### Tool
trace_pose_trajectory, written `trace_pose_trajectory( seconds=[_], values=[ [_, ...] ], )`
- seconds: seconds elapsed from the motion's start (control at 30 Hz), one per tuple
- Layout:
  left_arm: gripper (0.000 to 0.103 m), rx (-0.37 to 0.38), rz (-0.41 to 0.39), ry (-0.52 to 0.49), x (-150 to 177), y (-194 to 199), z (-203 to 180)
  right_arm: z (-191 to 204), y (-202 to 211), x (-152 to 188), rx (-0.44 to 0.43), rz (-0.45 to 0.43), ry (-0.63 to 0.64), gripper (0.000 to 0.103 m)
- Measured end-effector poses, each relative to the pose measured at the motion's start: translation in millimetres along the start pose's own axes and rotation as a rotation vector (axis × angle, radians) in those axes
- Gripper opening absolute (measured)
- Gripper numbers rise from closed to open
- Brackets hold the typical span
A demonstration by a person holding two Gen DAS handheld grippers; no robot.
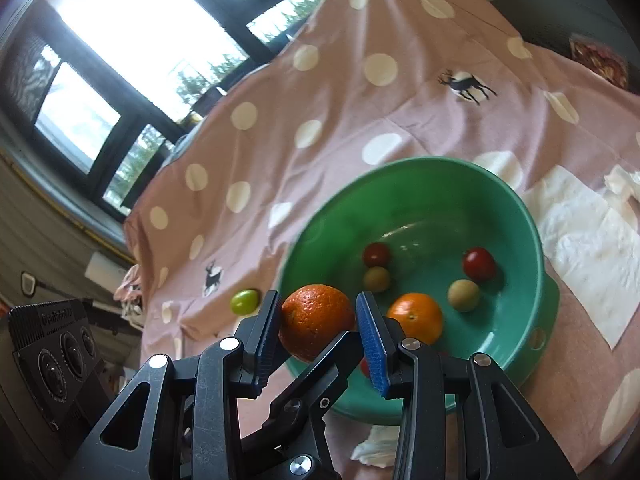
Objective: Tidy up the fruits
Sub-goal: 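Carry the orange with both grippers over the green bowl and lower it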
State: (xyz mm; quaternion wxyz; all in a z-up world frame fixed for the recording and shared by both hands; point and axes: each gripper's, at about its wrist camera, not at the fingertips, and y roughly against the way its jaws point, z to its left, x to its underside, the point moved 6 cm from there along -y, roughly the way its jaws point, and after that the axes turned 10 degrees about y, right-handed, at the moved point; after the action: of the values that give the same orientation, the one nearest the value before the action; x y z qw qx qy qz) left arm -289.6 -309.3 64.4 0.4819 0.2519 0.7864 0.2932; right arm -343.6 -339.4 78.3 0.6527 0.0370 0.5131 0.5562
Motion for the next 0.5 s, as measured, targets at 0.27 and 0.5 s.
trace_pose_trajectory(
  seconds=[0.27,0.5],
  values=[
    [0.041,0.010,0.043,-0.007,4,-16,-3,-17,-6,2,0.017,0.032,-0.048,0.042],
    [0.042,0.020,0.068,-0.005,6,-25,-5,-27,-11,5,0.033,0.053,-0.074,0.042]
  ],
)
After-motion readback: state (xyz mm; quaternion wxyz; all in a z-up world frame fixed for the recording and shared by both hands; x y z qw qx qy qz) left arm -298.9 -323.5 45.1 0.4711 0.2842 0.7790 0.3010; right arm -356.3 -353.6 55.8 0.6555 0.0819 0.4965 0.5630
